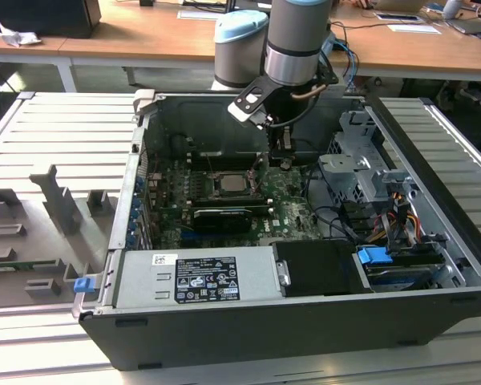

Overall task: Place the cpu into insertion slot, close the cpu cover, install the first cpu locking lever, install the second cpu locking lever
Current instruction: 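Close the cpu cover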

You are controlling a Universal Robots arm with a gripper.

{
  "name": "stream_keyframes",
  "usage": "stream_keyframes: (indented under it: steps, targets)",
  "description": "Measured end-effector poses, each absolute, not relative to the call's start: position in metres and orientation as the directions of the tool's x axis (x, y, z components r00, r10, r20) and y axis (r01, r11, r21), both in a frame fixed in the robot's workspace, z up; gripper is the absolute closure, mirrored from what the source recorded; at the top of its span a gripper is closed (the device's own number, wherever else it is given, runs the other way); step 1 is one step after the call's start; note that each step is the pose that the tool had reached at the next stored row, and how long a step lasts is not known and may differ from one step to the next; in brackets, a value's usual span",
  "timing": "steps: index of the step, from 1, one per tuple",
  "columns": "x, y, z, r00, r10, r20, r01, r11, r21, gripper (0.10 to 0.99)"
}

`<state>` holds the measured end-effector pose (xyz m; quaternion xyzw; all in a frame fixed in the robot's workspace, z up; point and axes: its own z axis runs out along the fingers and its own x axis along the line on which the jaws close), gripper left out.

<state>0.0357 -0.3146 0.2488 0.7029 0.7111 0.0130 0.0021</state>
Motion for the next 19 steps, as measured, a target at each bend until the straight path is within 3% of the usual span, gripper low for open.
stream_keyframes:
  steps: [19]
  targets:
    - [0.011,-0.315,0.249,-0.012,1.000,0.015,1.000,0.011,0.021,0.980]
